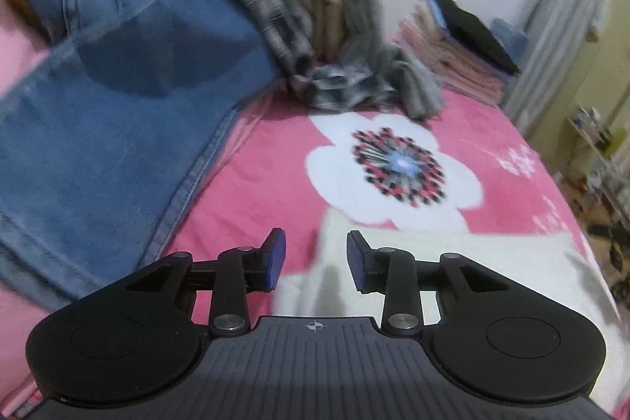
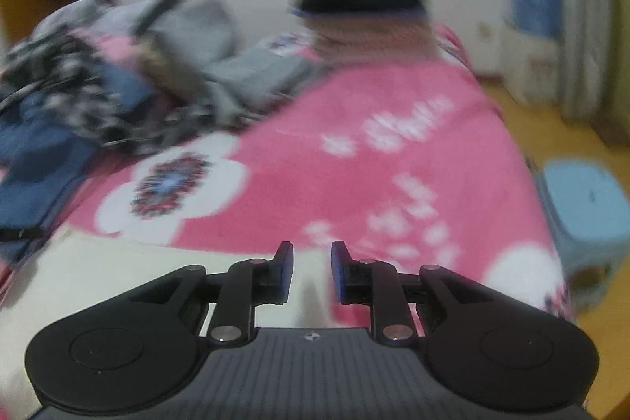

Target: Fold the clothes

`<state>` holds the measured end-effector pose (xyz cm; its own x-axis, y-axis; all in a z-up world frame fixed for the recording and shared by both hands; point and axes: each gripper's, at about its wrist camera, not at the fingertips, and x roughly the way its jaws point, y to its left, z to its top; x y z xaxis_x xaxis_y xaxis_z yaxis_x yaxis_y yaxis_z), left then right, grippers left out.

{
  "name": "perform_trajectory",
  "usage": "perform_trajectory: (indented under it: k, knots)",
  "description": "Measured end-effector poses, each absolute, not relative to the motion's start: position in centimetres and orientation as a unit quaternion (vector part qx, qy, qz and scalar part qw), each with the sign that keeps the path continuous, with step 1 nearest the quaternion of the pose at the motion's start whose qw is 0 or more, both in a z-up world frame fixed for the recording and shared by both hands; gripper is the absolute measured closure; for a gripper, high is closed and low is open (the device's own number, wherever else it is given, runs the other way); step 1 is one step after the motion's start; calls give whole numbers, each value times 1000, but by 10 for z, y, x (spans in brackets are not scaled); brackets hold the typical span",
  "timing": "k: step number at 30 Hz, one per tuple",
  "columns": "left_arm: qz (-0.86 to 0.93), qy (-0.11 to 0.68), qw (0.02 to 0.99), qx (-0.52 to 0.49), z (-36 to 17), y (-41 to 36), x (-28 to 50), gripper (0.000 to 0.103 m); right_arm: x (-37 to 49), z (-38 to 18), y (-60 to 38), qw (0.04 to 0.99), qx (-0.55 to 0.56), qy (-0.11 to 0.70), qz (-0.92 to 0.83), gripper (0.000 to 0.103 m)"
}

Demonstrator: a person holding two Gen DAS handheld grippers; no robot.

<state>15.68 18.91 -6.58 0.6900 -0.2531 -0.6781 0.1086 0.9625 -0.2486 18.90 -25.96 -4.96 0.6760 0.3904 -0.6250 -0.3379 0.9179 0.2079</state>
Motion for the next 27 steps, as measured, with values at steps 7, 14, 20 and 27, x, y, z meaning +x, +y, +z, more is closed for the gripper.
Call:
perform_trajectory:
  k: [7, 14, 20, 27]
  knots:
    - [-183, 429, 883, -52, -55, 153, 107, 65, 201, -38, -138, 849, -139, 351, 370, 81]
    - [-198, 433, 879, 31, -85, 124, 78, 65, 207, -78, -60, 792, -294, 325, 425, 82]
    - [-198, 430, 881, 27, -90, 127, 77, 64, 205, -92, -40, 765, -365, 301, 438, 83]
    - [-199, 429, 881, 20, -91, 128, 78, 64, 206, -100, -35, 747, -377, 309, 453, 90]
